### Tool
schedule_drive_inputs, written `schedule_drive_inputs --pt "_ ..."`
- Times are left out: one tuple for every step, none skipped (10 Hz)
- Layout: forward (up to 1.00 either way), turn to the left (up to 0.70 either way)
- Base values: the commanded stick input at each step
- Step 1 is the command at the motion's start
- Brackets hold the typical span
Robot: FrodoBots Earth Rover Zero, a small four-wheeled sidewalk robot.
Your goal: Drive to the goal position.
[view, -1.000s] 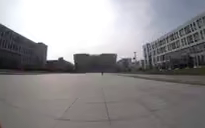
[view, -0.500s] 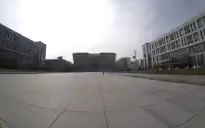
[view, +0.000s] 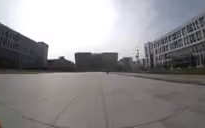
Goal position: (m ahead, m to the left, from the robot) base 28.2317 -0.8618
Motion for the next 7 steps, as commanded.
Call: schedule_drive_inputs --pt "1.00 0.00" --pt "1.00 0.00" --pt "1.00 0.00" --pt "1.00 0.00" --pt "1.00 0.00" --pt "1.00 0.00" --pt "1.00 0.00"
